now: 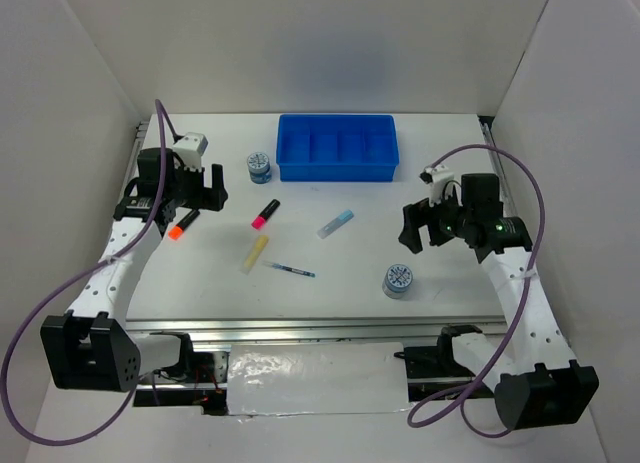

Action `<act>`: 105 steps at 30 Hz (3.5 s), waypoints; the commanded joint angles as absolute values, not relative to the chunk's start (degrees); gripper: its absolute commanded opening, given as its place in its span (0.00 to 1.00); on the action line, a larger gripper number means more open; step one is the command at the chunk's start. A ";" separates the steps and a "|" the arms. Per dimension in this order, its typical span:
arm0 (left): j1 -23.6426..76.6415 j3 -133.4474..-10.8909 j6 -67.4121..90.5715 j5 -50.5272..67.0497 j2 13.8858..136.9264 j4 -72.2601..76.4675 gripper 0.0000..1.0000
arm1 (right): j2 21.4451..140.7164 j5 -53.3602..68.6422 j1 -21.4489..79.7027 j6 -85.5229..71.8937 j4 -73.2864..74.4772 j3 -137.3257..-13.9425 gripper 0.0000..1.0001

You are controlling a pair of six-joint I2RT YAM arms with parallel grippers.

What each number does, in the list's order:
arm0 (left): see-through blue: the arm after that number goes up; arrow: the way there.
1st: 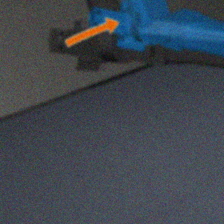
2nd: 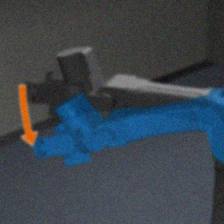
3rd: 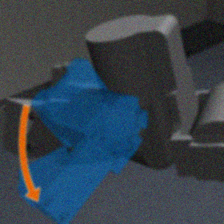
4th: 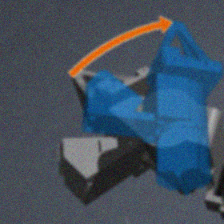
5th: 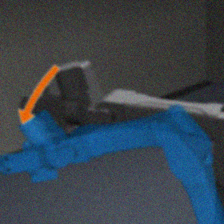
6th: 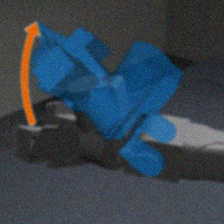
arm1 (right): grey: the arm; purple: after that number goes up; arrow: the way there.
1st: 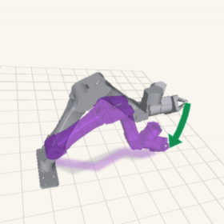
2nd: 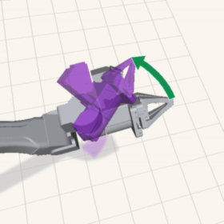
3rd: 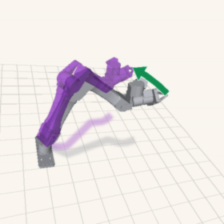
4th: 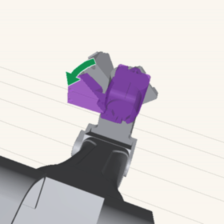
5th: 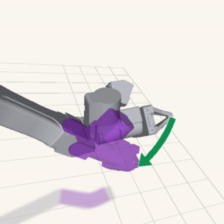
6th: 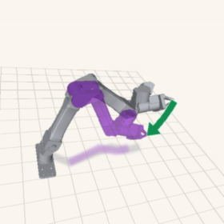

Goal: Sort the stationery into containers
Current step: Pick up the stationery from the corner of the board, then place the stationery at the center of the board.

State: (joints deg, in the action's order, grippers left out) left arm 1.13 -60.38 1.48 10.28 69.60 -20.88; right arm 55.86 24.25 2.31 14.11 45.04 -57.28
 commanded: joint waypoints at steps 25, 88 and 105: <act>1.32 -61.17 -1.23 13.27 71.81 -20.39 0.99 | 62.84 5.81 28.82 25.94 52.83 -46.59 1.00; 1.32 -60.47 -2.81 15.91 73.03 -20.04 0.99 | 81.82 8.00 8.80 25.22 39.81 -63.27 0.26; 1.32 -61.96 -2.29 16.26 75.76 -20.13 0.99 | 105.63 12.39 -4.22 22.68 36.91 -84.98 0.26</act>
